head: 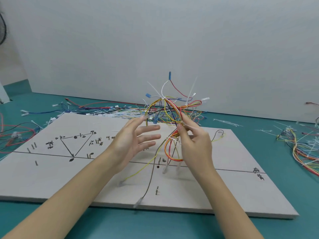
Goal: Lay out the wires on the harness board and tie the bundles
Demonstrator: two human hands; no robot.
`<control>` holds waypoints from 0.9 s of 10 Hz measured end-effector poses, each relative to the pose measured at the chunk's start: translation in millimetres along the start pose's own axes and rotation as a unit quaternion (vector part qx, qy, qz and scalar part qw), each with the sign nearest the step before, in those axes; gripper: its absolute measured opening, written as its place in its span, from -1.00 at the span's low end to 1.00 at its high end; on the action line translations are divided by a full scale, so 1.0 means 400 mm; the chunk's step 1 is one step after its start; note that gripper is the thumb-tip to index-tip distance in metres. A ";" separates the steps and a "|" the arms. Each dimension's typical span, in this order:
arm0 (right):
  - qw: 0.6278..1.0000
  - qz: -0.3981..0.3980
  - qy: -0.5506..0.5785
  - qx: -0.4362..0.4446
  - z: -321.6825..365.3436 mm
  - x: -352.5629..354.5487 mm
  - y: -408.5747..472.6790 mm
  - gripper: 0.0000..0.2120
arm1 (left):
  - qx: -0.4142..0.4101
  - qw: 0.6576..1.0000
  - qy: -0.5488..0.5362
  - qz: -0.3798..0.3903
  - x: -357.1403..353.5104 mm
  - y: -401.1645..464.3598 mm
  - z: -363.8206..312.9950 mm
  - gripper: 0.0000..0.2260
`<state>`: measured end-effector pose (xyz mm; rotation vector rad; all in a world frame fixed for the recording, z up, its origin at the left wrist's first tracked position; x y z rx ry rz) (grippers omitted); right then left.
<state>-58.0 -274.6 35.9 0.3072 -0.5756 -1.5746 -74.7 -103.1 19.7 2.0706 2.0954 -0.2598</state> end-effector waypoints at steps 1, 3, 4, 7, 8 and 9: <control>0.998 -0.019 0.057 0.015 -0.002 0.023 0.029 -0.82 | -0.004 1.000 0.005 -0.024 0.023 0.002 0.000 -0.72; 0.981 -0.163 0.098 -0.044 -0.087 0.154 0.164 -0.82 | 0.003 0.999 -0.023 -0.046 0.054 0.006 -0.007 -0.78; 0.941 -0.321 0.058 -0.089 -0.150 0.249 0.222 -0.72 | 0.015 0.998 -0.039 -0.046 0.053 0.006 -0.003 -0.77; 0.877 -0.356 -0.195 -0.256 -0.226 0.342 0.217 -0.24 | 0.020 0.999 -0.030 -0.039 0.056 0.005 0.004 -0.75; 0.918 -0.228 -0.272 -0.178 -0.197 0.261 0.200 -0.38 | 0.034 0.999 0.012 -0.040 0.061 0.010 0.006 -0.79; 0.941 -0.073 -0.289 -0.159 -0.200 0.177 0.176 -0.59 | 0.021 0.981 0.171 -0.087 0.068 0.003 -0.005 -0.90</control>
Point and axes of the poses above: each hand's wrist, its own y-axis towards the middle knuckle, its own x-axis out of the back of the hand, z = x × y, the point moved 4 cm from there along y, towards the middle knuckle, and after that the axes turned 9 degrees about y, right-handed, at the moved point
